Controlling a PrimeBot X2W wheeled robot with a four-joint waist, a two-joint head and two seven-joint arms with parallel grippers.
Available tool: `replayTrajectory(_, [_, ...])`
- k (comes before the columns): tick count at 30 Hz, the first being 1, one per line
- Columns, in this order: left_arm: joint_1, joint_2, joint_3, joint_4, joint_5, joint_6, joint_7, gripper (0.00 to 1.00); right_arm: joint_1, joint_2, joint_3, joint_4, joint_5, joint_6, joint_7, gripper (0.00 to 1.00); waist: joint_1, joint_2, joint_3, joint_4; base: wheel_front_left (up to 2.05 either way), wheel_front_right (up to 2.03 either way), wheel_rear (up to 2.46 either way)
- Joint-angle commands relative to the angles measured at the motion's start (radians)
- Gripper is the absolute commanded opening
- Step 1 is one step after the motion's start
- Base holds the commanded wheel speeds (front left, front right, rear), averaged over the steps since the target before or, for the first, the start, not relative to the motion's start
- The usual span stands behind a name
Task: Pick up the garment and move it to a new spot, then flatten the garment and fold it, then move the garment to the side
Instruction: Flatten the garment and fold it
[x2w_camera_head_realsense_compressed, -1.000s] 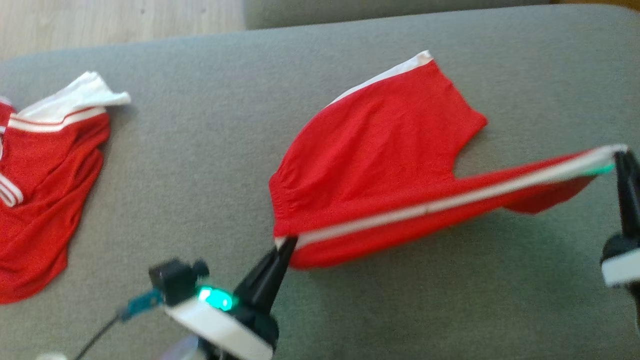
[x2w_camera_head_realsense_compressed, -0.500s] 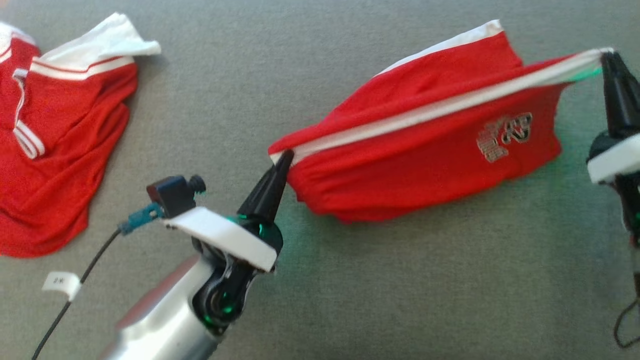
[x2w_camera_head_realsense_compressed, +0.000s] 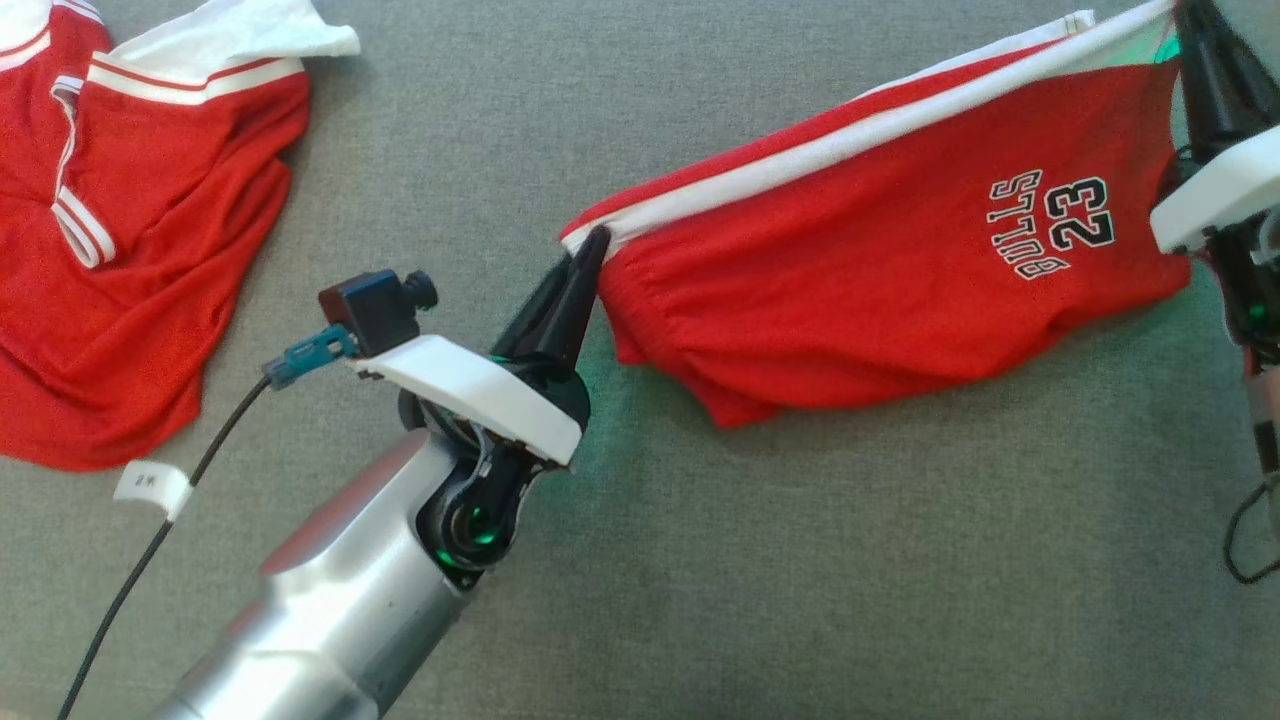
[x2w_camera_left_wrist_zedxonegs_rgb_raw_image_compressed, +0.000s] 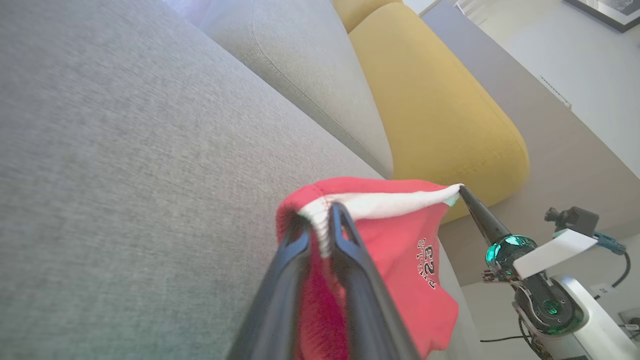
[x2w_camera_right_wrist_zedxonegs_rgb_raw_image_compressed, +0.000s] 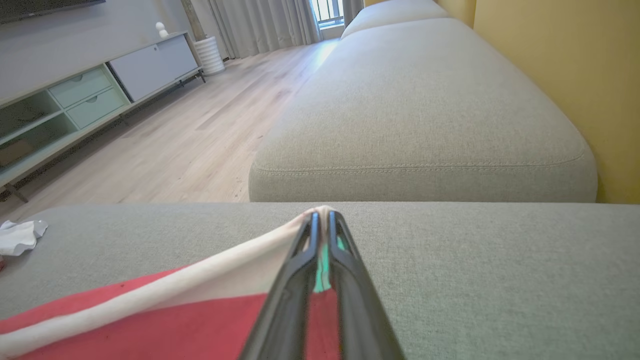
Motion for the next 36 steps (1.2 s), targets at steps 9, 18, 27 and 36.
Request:
replayTrajectory(9, [0.000,0.035,0.008,0.048,0.059,-0.005,-0.121,1.00,0.047,-0.046,0.056,-0.010,0.066,-0.001,-0.074,1.00,-0.0002,0.0000,-0.047,-0.013,0.00,0.00,0.00])
replayTrajectory(18, [0.202,-0.015,0.233,-0.083,0.586,0.218,-0.153,1.00,0.250,-0.130,0.048,-0.076,0.134,-0.001,-0.014,1.00,-0.0002,0.0000,-0.072,0.008,0.00,0.00,0.00])
replayTrajectory(27, [0.440,-0.126,0.377,-0.301,0.958,0.296,-0.153,1.00,0.230,-0.126,-0.011,0.056,0.099,-0.001,0.011,1.00,-0.0002,0.0000,-0.069,0.097,0.00,0.00,0.00])
replayTrajectory(36, [0.518,-0.165,0.405,-0.336,1.060,0.271,-0.153,1.00,0.148,-0.125,-0.031,0.285,0.037,-0.001,0.042,1.00,-0.0002,0.0000,-0.082,0.175,0.00,0.00,0.00])
